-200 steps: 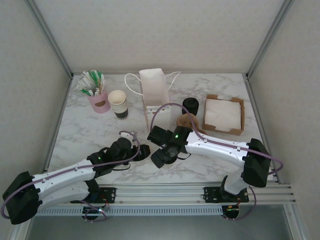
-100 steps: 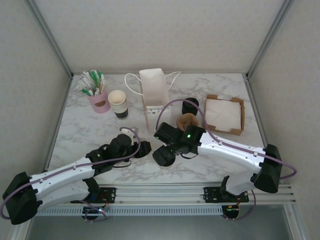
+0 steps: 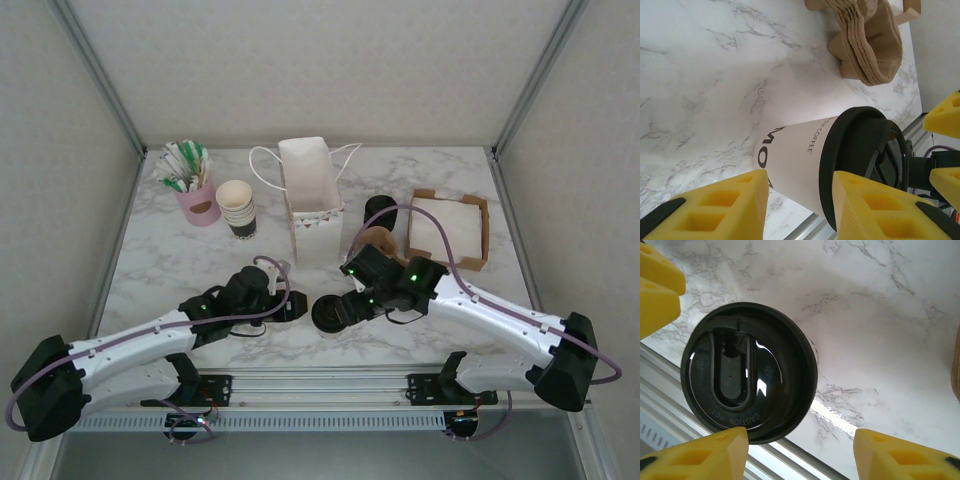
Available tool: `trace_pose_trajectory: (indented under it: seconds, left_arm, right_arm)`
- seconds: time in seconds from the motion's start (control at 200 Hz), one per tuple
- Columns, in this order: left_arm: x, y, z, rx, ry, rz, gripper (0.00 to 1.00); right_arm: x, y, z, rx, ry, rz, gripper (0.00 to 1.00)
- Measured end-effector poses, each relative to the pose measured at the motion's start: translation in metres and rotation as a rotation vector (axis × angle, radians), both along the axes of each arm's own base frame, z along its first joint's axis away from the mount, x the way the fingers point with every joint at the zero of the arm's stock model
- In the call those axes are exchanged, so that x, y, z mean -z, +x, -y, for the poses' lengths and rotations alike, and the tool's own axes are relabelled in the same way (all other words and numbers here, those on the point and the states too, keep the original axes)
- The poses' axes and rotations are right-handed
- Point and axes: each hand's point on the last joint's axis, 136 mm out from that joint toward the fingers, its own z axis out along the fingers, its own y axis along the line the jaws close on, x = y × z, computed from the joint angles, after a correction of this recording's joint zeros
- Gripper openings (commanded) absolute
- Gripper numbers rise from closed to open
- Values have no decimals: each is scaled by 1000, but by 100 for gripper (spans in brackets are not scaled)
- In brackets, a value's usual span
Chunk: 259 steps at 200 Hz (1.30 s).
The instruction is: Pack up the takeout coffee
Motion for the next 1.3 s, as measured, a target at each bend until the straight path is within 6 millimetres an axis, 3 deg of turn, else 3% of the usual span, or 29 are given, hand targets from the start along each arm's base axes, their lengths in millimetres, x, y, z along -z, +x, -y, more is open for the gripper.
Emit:
trace_pose_trajectory:
  seconds: [0.285,1.046,1.297]
  left_arm:
    - [10,-4,6,33,5,-38,38]
    - [16,-3,7,30,16,-45,37]
    - [12,1,-1,-3,34,-14,43]
  right_arm:
    - [9,2,8,36,10,-28,49]
    - [17,2,1,44,43,-61,49]
    - [16,3,0,44,48,-57,54]
